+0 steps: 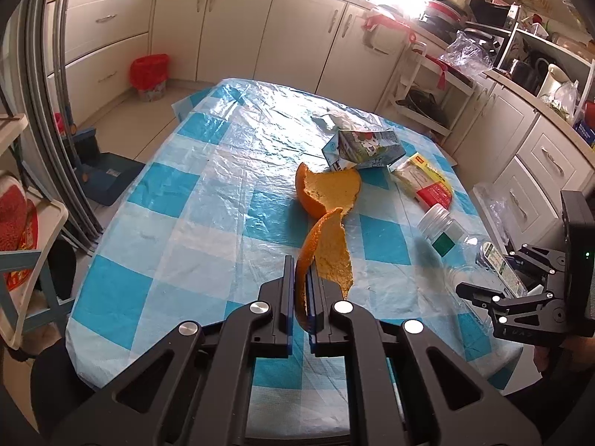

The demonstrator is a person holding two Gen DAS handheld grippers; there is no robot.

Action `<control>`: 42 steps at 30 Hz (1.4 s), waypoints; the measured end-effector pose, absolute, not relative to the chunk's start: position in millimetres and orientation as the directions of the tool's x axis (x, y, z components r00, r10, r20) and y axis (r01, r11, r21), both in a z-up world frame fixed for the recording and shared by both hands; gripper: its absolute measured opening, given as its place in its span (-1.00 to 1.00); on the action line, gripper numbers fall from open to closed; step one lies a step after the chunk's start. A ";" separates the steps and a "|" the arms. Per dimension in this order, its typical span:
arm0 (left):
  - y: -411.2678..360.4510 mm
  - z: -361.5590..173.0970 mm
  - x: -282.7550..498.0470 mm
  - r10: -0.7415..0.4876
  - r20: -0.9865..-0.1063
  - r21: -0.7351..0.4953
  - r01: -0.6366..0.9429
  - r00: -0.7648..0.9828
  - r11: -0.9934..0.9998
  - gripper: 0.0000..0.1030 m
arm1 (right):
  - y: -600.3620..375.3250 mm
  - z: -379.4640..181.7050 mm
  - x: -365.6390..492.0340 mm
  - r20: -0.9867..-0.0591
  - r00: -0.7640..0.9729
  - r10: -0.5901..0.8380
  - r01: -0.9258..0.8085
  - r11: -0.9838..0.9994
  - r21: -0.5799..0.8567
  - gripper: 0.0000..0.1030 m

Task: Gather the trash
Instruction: 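Grasp an orange peel with the left tool while the right tool grasps the clear bottle, then carry the peel and bottle to the yellow bin and release both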

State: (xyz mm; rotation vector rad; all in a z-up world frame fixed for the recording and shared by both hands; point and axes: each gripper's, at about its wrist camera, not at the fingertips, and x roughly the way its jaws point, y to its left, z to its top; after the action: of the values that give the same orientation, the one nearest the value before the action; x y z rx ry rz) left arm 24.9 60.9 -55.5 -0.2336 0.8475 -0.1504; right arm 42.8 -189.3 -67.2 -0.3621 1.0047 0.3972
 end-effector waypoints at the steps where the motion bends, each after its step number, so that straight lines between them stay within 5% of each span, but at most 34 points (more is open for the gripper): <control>1: 60.8 -54.4 24.4 -0.226 -0.721 -0.266 0.039 0.655 0.963 -0.89 | -189.7 -67.2 42.3 -0.865 0.477 0.153 -0.479 0.871 -0.111 0.08; 19: 36.7 -48.3 21.4 -0.268 -0.711 -0.278 0.090 0.650 0.956 -0.89 | -234.5 -51.6 27.8 -0.842 0.521 0.140 -0.407 0.908 -0.101 0.08; 28: 7.1 -47.0 18.7 -0.323 -0.707 -0.298 0.150 0.629 0.943 -0.89 | -339.2 -36.8 7.0 -0.812 0.582 0.026 -0.123 0.991 -0.056 0.08; 42: -76.8 -19.8 7.5 -0.443 -0.667 -0.314 0.314 0.599 0.896 -0.89 | -434.0 -143.4 0.4 -0.957 0.241 -0.164 0.153 0.980 -0.129 0.12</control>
State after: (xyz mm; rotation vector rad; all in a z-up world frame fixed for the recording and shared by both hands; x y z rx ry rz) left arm 7.5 -76.8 -19.8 -0.1709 0.8181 -0.4414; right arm 0.4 -434.0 -143.4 -0.0093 1.3098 -0.2169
